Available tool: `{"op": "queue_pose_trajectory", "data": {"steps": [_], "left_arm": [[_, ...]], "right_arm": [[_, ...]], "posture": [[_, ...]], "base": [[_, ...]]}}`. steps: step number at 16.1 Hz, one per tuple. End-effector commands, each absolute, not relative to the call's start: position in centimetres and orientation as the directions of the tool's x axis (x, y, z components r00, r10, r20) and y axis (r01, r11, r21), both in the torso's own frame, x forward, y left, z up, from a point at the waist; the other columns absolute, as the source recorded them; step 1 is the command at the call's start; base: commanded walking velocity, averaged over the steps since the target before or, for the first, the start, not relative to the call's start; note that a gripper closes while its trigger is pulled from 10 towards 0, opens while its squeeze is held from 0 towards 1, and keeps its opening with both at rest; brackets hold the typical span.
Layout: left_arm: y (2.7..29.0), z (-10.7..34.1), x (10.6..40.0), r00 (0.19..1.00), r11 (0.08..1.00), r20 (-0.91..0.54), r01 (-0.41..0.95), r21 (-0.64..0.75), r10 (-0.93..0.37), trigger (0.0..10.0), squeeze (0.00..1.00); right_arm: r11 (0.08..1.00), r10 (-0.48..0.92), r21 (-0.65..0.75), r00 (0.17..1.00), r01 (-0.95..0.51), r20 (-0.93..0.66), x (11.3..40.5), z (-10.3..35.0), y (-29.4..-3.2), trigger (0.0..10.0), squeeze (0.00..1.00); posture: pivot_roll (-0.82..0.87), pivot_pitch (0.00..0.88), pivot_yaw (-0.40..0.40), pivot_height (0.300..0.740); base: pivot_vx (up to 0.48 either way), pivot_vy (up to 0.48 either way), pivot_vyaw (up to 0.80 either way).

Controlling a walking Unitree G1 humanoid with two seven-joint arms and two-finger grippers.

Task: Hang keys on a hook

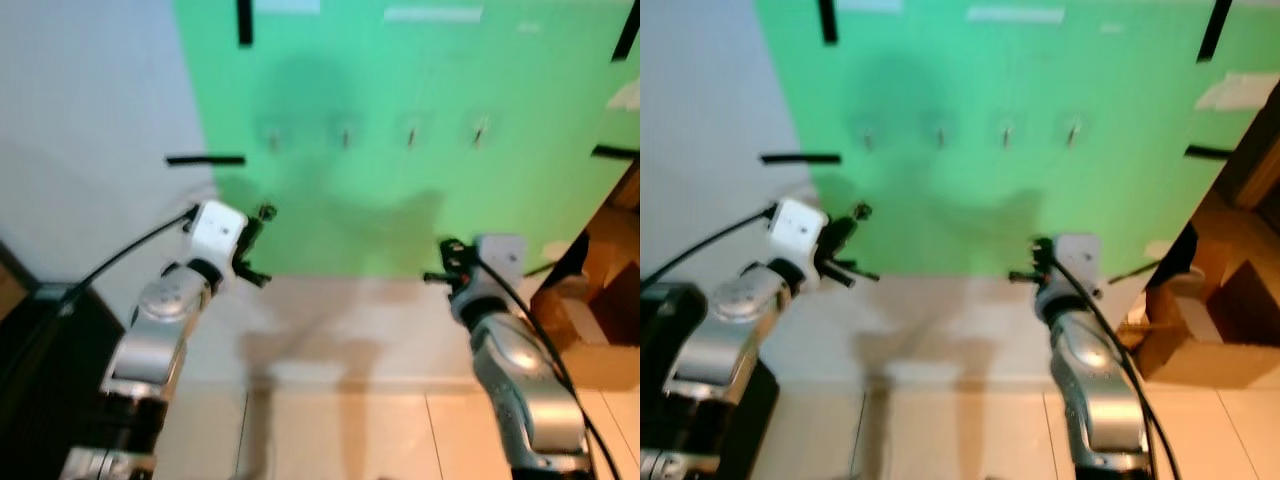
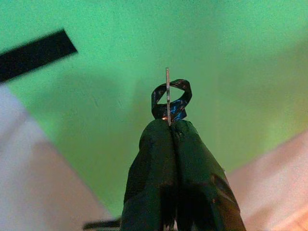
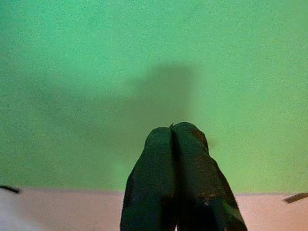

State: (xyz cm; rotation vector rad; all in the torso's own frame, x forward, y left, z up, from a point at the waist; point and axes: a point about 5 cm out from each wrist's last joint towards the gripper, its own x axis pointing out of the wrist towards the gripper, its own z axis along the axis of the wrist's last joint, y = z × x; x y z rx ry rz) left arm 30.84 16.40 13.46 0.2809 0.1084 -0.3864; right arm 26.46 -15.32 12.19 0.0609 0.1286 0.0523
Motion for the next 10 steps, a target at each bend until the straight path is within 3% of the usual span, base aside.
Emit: {"op": "queue_pose_trajectory", "data": {"steps": [1, 3, 7, 10], "left_arm": [[17.4, 14.4, 31.1, 0.938, 0.9, -0.124, 0.346, 0.266, -0.324, 10.0, 0.0], [17.4, 14.8, 31.1, 0.939, 0.903, -0.105, 0.343, 0.257, -0.327, 10.0, 0.0], [17.4, 16.2, 30.8, 0.9, 0.881, -0.027, 0.431, 0.198, -0.434, 10.0, 0.0], [18.1, 16.8, 30.0, 0.798, 0.79, -0.067, 0.603, 0.11, -0.599, 10.0, 0.0]], "right_arm": [[0.993, 0.107, 0.06, 0.989, -0.101, -0.101, 26.7, 12.8, -14.3, 10.0, 0.0], [0.989, 0.144, 0.051, 0.985, -0.14, -0.099, 26.7, 12.8, -14.0, 10.0, 0.0], [0.963, 0.266, 0.067, 0.962, -0.261, -0.068, 26.4, 13.3, -13.2, 10.0, 0.0], [0.947, 0.308, 0.106, 0.951, -0.304, -0.029, 26.6, 14.0, -12.5, 10.0, 0.0]], "posture": [[-0.03, 0.0, 0.007, 0.74], [-0.02, 0.0, 0.002, 0.74], [-0.01, 0.0, -0.008, 0.74], [-0.01, 0.0, -0.005, 0.74]], "base": [[0.292, 0.0, 0.0], [0.283, 0.0, 0.0], [0.0, 0.0, 0.0], [0.0, 0.0, 0.0]]}}
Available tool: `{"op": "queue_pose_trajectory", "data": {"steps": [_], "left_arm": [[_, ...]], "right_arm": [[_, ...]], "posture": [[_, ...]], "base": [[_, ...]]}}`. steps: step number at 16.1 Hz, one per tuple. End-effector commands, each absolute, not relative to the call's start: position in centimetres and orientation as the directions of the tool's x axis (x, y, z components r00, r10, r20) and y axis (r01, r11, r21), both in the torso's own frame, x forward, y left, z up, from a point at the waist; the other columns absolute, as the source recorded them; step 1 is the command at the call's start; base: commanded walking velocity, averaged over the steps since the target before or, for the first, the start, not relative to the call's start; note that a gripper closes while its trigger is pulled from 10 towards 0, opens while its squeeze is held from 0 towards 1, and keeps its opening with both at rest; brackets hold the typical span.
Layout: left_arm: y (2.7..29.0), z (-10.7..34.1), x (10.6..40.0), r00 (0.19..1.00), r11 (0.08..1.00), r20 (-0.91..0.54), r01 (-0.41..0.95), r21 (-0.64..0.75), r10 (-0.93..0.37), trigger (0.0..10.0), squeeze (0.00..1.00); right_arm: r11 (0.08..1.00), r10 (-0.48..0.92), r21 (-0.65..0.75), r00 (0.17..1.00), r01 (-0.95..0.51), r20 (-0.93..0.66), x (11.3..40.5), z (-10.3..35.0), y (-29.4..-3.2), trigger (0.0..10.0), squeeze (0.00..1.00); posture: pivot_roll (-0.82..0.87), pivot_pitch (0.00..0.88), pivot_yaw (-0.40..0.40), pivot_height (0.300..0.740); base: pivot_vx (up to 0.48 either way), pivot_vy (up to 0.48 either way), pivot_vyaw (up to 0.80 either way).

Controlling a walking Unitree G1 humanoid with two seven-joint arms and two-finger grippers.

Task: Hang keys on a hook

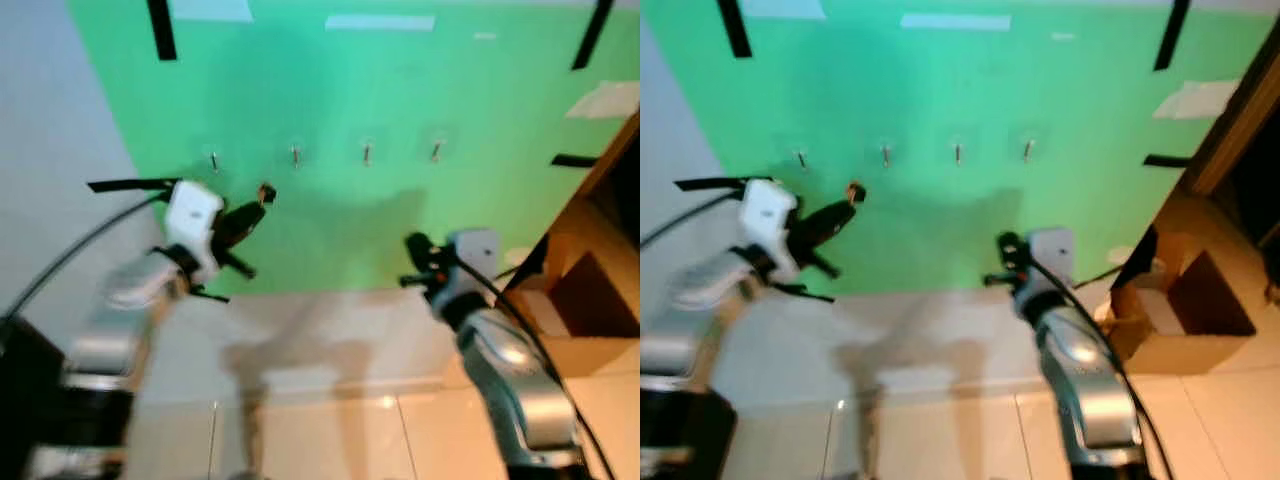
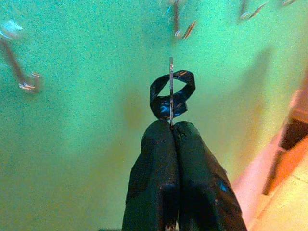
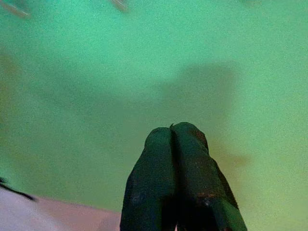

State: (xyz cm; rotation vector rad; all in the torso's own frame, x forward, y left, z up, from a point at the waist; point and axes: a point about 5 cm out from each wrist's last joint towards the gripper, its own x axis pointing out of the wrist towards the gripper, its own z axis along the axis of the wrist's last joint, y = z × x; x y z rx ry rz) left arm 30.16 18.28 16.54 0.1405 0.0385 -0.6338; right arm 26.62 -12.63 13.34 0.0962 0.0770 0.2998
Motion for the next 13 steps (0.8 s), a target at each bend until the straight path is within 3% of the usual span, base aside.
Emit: {"op": "queue_pose_trajectory", "data": {"steps": [1, 4, 8, 13], "left_arm": [[18.4, 17.1, 29.8, 0.767, 0.76, -0.072, 0.642, 0.101, -0.638, 10.0, 0.0], [20.0, 19.8, 31.3, 0.746, 0.74, -0.041, 0.665, 0.102, -0.665, 10.0, 0.0], [23.5, 21.5, 33.0, 0.805, 0.774, -0.147, 0.594, 0.22, -0.575, 10.0, 0.0], [25.1, 22.1, 34.0, 0.856, 0.815, -0.156, 0.516, 0.262, -0.492, 10.0, 0.0]], "right_arm": [[0.944, 0.316, 0.108, 0.949, -0.312, -0.021, 26.8, 14.3, -12.4, 10.0, 0.0], [0.936, 0.336, 0.111, 0.942, -0.334, 0.0, 27.2, 14.7, -12.1, 10.0, 0.0], [0.888, 0.458, 0.061, 0.889, -0.457, -0.019, 27.0, 15.1, -10.5, 10.0, 0.0], [0.853, 0.521, 0.04, 0.853, -0.52, -0.034, 26.9, 15.4, -9.4, 10.0, 0.0]], "posture": [[-0.01, 0.0, -0.004, 0.74], [0.01, 0.0, -0.015, 0.74], [0.02, 0.0, -0.004, 0.74], [0.03, 0.0, -0.003, 0.74]], "base": [[0.0, 0.0, 0.0], [0.0, 0.0, 0.0], [0.0, 0.0, 0.0], [0.0, 0.0, 0.0]]}}
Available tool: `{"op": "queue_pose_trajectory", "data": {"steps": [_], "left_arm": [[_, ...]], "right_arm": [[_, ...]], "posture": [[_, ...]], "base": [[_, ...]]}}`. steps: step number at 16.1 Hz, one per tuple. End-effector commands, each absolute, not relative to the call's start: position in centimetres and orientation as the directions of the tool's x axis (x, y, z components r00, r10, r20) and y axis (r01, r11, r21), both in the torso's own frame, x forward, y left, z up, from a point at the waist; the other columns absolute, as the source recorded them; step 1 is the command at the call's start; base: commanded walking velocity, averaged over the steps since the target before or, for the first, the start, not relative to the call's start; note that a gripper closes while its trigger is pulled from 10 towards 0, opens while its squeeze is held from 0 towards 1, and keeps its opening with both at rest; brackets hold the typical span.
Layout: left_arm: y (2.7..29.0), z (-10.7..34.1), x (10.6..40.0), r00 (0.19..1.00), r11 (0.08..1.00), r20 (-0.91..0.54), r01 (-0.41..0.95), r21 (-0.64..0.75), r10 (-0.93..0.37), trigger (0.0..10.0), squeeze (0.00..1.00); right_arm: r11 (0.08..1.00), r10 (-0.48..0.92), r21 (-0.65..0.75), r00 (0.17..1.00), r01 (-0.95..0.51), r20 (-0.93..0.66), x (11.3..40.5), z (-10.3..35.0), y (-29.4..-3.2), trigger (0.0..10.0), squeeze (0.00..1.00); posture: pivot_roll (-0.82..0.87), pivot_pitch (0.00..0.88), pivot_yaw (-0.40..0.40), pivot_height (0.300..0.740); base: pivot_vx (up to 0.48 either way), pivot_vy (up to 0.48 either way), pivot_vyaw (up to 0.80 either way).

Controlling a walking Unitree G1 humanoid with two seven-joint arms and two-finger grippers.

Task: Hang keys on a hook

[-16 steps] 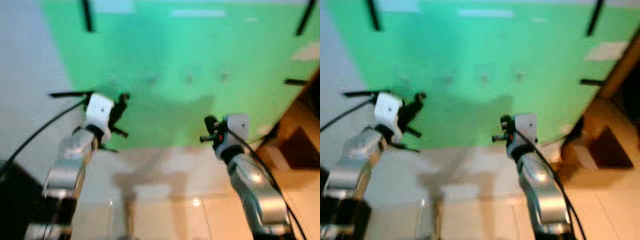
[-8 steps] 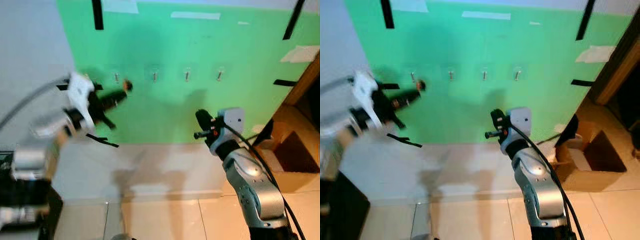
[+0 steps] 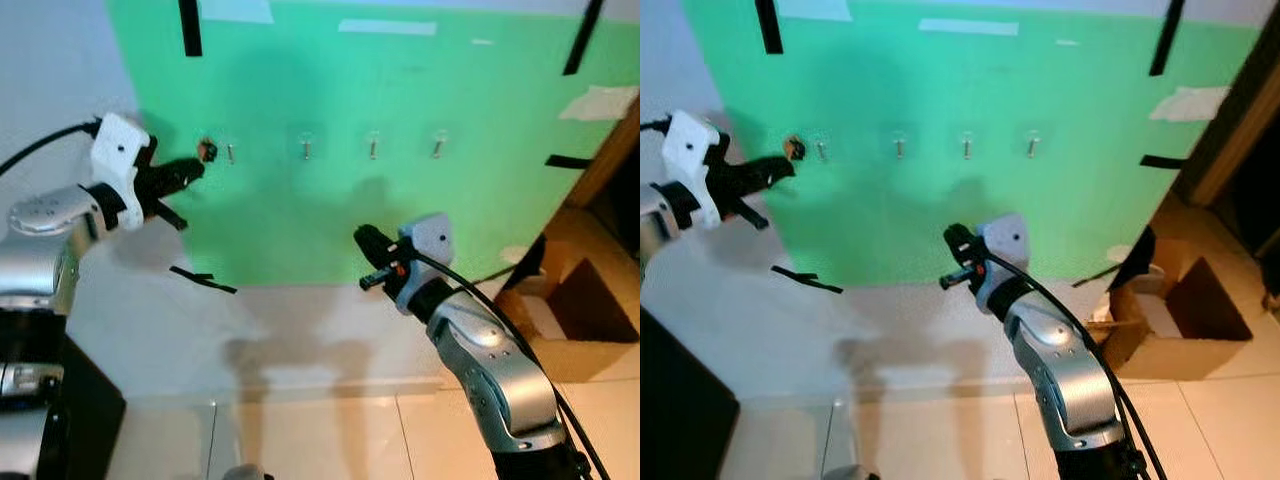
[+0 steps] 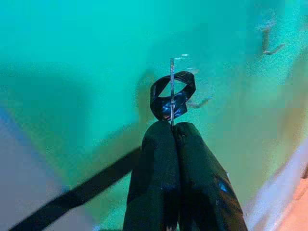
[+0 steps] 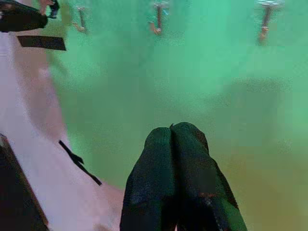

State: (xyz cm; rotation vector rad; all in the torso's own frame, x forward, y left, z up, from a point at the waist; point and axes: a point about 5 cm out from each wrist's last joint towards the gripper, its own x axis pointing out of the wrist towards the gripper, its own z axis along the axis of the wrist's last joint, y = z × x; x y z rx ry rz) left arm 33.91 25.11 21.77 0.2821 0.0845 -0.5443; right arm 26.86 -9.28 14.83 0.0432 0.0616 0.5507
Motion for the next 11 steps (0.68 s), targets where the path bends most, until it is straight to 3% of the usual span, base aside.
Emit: {"op": "queue_pose_trajectory", "data": {"steps": [1, 6, 11], "left_arm": [[25.1, 22.0, 34.3, 0.859, 0.814, -0.163, 0.513, 0.272, -0.486, 10.0, 0.0], [24.4, 22.2, 35.5, 0.861, 0.808, -0.151, 0.508, 0.297, -0.486, 10.0, 0.0], [22.8, 22.3, 36.0, 0.823, 0.77, -0.138, 0.565, 0.296, -0.551, 10.0, 0.0]], "right_arm": [[0.852, 0.524, 0.036, 0.851, -0.523, -0.033, 26.9, 15.4, -9.3, 10.0, 0.0], [0.83, 0.558, 0.027, 0.83, -0.557, -0.019, 26.9, 15.7, -8.8, 10.0, 0.0], [0.756, 0.652, 0.072, 0.758, -0.651, 0.018, 26.1, 16.4, -7.9, 10.0, 0.0]], "posture": [[0.03, 0.0, -0.003, 0.74], [0.03, 0.0, 0.003, 0.74], [0.02, 0.0, 0.008, 0.74]], "base": [[0.0, 0.0, 0.0], [0.0, 0.0, 0.0], [0.0, 0.0, 0.0]]}}
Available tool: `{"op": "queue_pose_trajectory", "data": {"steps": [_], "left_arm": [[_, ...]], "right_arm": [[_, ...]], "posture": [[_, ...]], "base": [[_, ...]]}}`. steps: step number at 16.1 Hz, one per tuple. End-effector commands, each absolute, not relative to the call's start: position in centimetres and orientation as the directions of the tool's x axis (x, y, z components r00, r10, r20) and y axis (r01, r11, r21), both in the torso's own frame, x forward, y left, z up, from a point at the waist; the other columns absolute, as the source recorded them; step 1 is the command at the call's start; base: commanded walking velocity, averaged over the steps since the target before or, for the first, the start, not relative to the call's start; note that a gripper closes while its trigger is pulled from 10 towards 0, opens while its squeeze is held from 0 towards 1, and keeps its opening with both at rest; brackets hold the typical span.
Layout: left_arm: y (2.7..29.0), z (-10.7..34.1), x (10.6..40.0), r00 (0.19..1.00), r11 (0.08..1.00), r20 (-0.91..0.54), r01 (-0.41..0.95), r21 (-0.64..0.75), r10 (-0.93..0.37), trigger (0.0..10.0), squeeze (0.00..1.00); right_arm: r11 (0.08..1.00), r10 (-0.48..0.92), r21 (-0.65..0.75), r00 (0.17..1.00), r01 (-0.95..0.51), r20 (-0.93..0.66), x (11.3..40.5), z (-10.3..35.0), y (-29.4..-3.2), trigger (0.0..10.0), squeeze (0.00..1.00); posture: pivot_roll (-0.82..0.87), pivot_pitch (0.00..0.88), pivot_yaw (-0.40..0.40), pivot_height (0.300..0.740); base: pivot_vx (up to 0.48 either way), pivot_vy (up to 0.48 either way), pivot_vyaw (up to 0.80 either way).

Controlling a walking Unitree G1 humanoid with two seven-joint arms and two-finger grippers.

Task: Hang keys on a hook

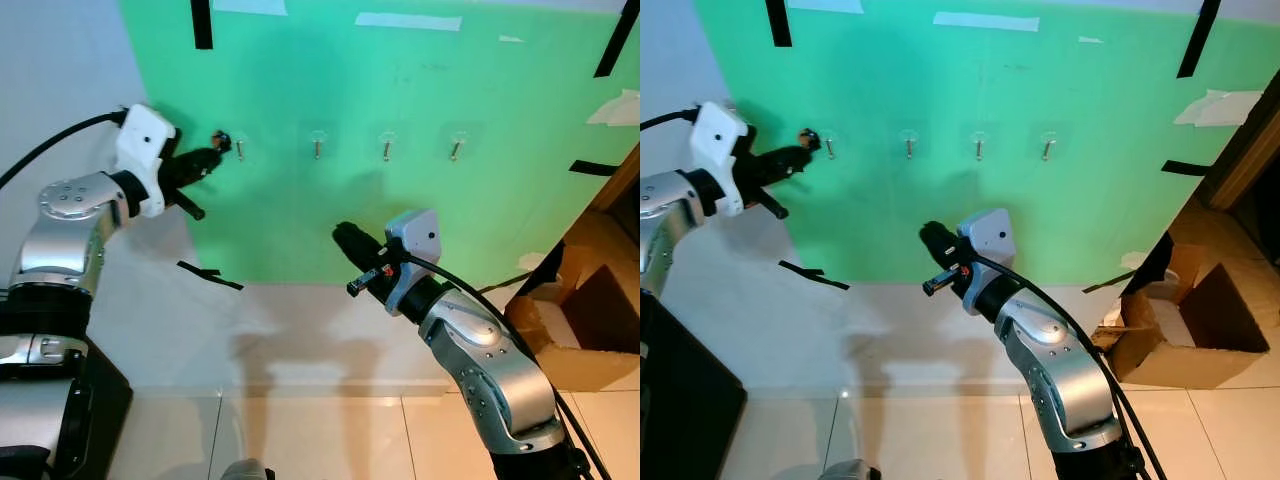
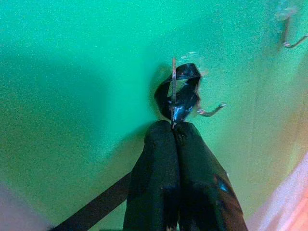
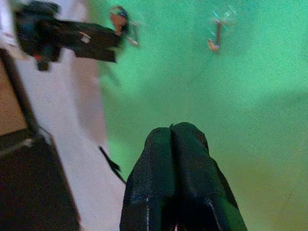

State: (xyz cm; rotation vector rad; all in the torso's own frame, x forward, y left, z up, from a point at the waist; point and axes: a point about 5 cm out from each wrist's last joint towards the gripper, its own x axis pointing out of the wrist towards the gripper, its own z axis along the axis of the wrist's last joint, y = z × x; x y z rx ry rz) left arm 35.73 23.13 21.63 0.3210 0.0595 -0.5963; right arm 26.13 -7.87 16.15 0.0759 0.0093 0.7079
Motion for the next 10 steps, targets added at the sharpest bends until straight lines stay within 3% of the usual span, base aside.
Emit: {"op": "queue_pose_trajectory", "data": {"steps": [1, 10], "left_arm": [[22.6, 22.3, 36.0, 0.814, 0.762, -0.132, 0.577, 0.295, -0.565, 10.0, 0.0], [20.1, 21.8, 36.9, 0.771, 0.719, -0.132, 0.63, 0.294, -0.623, 10.0, 0.0]], "right_arm": [[0.743, 0.666, 0.074, 0.746, -0.665, 0.023, 26.0, 16.5, -7.8, 10.0, 0.0], [0.733, 0.678, 0.059, 0.735, -0.678, 0.023, 26.2, 16.6, -7.9, 10.0, 0.0]], "posture": [[0.02, 0.0, 0.009, 0.74], [0.02, 0.0, 0.004, 0.74]], "base": [[0.0, 0.0, 0.0], [0.0, 0.0, 0.0]]}}
